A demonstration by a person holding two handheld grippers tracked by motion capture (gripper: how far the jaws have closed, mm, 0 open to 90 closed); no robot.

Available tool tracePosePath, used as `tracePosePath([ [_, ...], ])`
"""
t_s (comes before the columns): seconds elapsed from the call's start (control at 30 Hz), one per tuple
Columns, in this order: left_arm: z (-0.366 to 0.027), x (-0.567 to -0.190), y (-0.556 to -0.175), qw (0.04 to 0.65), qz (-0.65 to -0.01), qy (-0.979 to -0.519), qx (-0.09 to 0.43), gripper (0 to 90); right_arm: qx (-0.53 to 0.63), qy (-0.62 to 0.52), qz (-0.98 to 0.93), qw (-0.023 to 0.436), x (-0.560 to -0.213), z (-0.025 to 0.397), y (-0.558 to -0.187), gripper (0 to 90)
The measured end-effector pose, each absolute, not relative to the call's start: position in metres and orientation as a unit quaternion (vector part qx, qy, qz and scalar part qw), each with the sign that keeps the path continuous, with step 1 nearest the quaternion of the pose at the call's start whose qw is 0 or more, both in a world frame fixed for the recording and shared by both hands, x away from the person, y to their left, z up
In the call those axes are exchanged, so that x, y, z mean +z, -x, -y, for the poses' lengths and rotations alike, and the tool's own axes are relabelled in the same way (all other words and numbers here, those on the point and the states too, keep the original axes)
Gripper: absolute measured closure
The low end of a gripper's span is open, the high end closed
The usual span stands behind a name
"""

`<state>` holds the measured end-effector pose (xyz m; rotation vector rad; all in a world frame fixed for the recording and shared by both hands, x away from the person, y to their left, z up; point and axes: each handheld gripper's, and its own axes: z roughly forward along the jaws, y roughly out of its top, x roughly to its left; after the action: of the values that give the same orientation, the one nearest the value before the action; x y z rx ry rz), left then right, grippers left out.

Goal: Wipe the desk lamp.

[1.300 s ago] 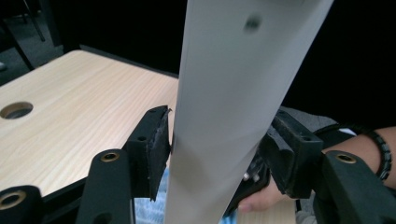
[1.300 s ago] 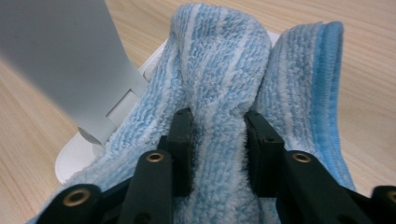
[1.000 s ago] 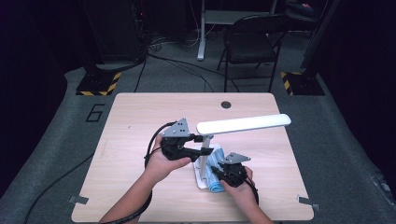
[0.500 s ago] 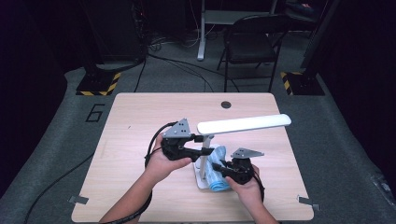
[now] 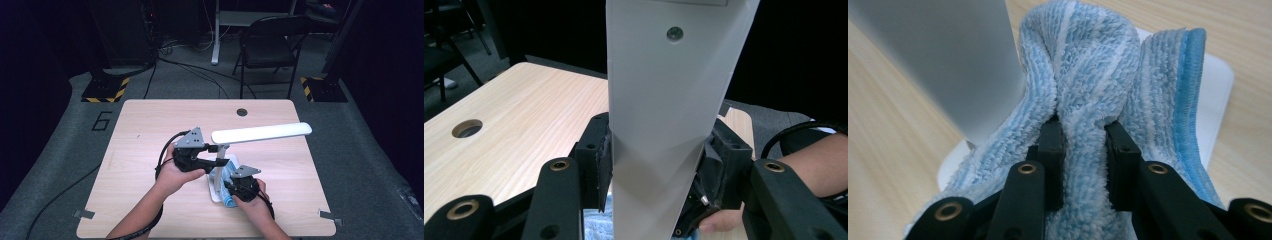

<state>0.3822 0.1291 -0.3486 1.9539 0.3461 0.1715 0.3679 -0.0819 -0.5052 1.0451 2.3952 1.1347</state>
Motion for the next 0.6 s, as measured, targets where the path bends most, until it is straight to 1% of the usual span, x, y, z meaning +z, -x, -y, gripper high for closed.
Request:
tracePosePath([
  [0.03,-0.129,-0.349,-0.382,0.545,-0.145,-0.823,0.071,52.1,0.402,-0.373,-0.827,0.127,-0.505,0.084,-0.368,74.2],
  [0.13,-0.131,-0.349,-0.383,0.544,-0.144,-0.824,0.070,52.0,0.422,-0.390,-0.813,0.091,-0.503,0.086,-0.369,75.1],
  [0.27,-0.132,-0.348,-0.382,0.539,-0.143,-0.827,0.074,52.2,0.435,-0.381,-0.812,0.079,-0.496,0.088,-0.368,75.4],
  [0.43,-0.134,-0.350,-0.381,0.544,-0.141,-0.824,0.075,52.3,0.480,-0.370,-0.794,0.055,-0.481,0.090,-0.361,75.7],
  [0.6,-0.135,-0.350,-0.381,0.546,-0.138,-0.823,0.078,52.4,0.513,-0.356,-0.779,0.062,-0.462,0.094,-0.354,75.6],
])
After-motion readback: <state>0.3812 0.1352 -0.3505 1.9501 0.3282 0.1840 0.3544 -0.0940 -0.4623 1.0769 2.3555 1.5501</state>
